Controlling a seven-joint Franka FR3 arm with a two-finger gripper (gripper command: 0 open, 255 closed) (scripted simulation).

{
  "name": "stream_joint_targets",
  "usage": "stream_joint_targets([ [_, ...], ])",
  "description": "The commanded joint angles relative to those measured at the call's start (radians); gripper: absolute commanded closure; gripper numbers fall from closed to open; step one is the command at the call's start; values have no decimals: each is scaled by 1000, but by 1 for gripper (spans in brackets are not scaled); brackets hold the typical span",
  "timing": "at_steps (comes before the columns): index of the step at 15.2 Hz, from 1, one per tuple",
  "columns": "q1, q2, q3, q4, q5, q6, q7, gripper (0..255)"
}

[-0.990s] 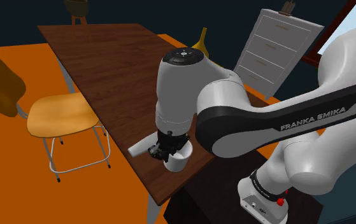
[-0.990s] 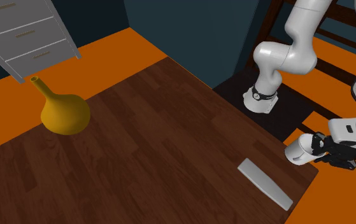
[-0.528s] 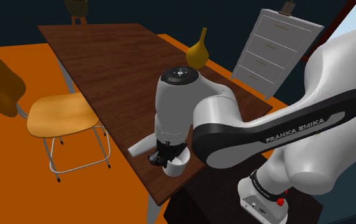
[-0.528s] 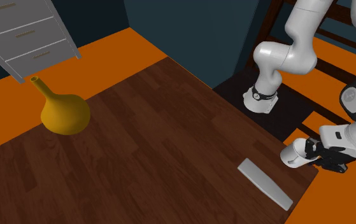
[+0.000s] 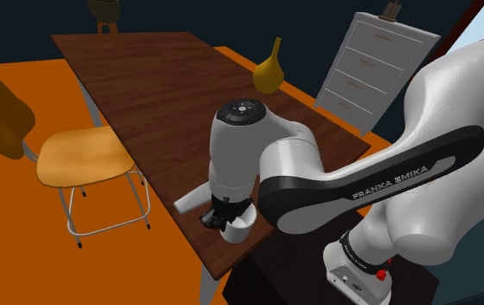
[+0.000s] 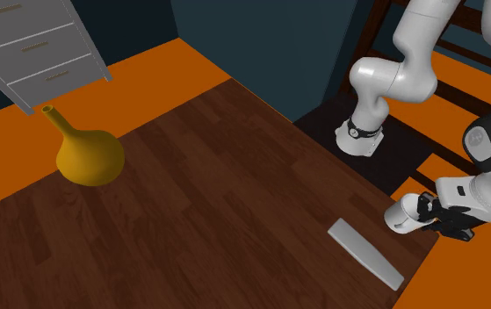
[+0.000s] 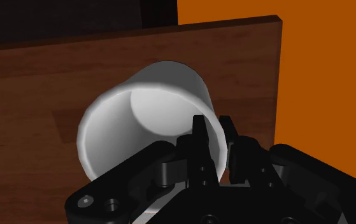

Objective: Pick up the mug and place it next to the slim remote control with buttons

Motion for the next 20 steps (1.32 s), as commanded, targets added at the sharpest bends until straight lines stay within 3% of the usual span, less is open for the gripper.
stream_joint_targets([
  [1, 0, 0, 0, 0, 0, 0, 0, 255],
  [2, 0, 0, 0, 0, 0, 0, 0, 255],
  [3, 0, 0, 0, 0, 0, 0, 0, 0],
  [8, 0, 0, 0, 0, 0, 0, 0, 0],
  [12, 6, -66, -18, 79, 19, -140, -18, 0],
  [20, 7, -66, -18, 79, 19, -140, -18, 0],
])
